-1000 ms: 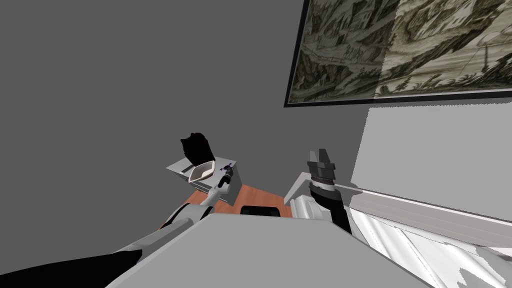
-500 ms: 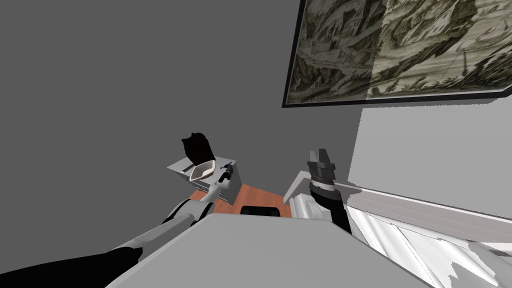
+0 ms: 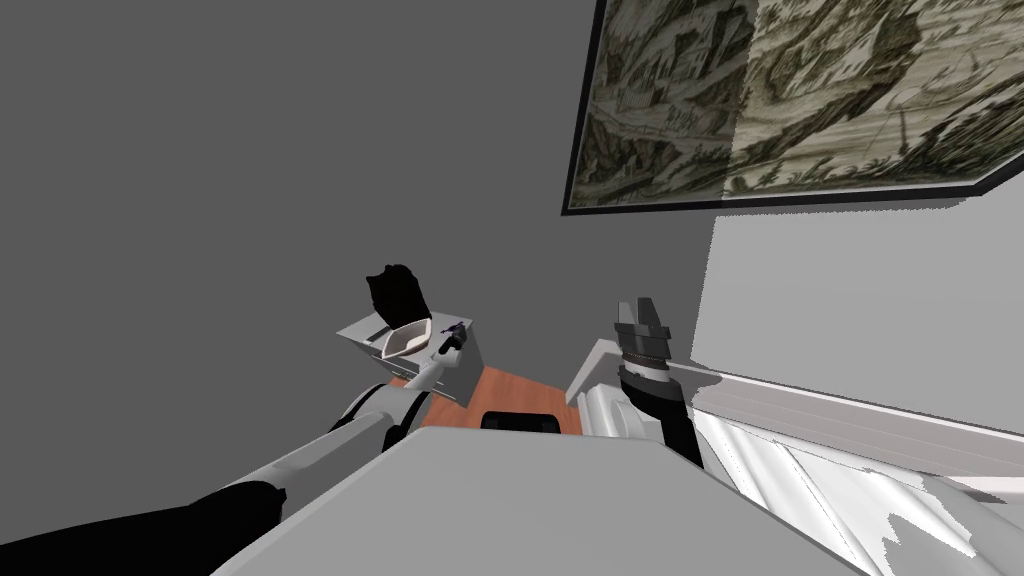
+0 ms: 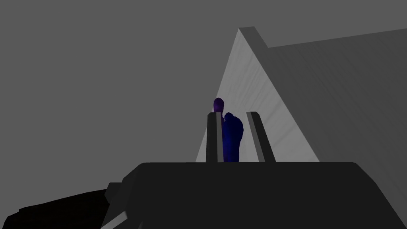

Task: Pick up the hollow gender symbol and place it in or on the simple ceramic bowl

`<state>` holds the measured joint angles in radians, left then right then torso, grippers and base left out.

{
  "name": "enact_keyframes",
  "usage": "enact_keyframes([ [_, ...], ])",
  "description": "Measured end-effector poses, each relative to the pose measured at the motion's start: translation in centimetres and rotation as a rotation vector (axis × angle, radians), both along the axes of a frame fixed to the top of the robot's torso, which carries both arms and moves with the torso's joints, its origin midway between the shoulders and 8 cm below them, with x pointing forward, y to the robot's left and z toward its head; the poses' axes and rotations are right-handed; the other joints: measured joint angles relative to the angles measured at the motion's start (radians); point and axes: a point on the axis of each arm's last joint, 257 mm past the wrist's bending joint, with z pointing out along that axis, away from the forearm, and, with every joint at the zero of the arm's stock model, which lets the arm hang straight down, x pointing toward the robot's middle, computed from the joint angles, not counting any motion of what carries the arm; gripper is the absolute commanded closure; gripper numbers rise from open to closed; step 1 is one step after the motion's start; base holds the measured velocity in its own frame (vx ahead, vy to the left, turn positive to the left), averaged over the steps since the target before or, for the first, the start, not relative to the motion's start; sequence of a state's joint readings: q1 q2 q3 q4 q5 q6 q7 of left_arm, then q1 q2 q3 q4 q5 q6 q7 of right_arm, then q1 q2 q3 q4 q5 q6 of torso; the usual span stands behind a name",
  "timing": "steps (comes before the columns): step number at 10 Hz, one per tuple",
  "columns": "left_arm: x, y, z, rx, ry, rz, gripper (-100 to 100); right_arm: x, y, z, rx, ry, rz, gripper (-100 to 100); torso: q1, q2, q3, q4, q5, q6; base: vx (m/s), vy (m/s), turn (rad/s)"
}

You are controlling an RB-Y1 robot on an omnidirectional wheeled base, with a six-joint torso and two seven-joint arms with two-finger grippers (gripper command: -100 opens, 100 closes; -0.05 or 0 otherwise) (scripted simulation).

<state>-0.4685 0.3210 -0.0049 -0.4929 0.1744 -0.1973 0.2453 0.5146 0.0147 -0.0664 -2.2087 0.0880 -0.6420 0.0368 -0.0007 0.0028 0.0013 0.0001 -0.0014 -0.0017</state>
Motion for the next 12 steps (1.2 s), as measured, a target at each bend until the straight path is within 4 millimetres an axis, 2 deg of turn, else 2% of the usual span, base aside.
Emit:
enact_keyframes([
  [1, 0.7, 0.1, 0.8, -0.010, -0.007, 0.005, 100, 0.0, 0.0, 0.0, 0.000, 0.000, 0.000, 0, 0.000, 0.001, 0.001, 0.000, 0.000, 0.000, -0.017, 0.006, -0.004],
  [3, 0.6, 0.1, 0.5, -0.016, 0.021, 0.011, 100, 0.0, 0.0, 0.0, 0.000, 0.000, 0.000, 0, 0.000, -0.001, -0.001, -0.001, 0.001, -0.001, -0.020, 0.000, 0.007],
  [5, 1.9, 0.4, 1.8, -0.033, 0.029, 0.025, 100, 0.0, 0.0, 0.0, 0.000, 0.000, 0.000, 0, 0.001, 0.001, 0.001, 0.000, 0.001, -0.001, -0.029, 0.010, -0.005],
  [7, 1.7, 0.5, 1.2, -0.040, 0.068, 0.034, 100, 0.0, 0.0, 0.0, 0.000, 0.000, 0.000, 0, 0.001, -0.001, -0.001, -0.001, 0.001, -0.001, -0.017, 0.004, 0.006],
  [10, 3.5, 1.1, 3.3, -0.075, 0.092, 0.061, 100, 0.0, 0.0, 0.0, 0.000, 0.000, 0.000, 0, 0.002, 0.002, 0.001, 0.000, 0.001, -0.001, -0.041, 0.026, 0.005],
  [12, 3.8, 1.3, 3.1, -0.090, 0.134, 0.077, 100, 0.0, 0.0, 0.0, 0.000, 0.000, 0.000, 0, 0.002, 0.000, 0.000, -0.001, 0.002, -0.001, -0.023, 0.020, 0.009],
])
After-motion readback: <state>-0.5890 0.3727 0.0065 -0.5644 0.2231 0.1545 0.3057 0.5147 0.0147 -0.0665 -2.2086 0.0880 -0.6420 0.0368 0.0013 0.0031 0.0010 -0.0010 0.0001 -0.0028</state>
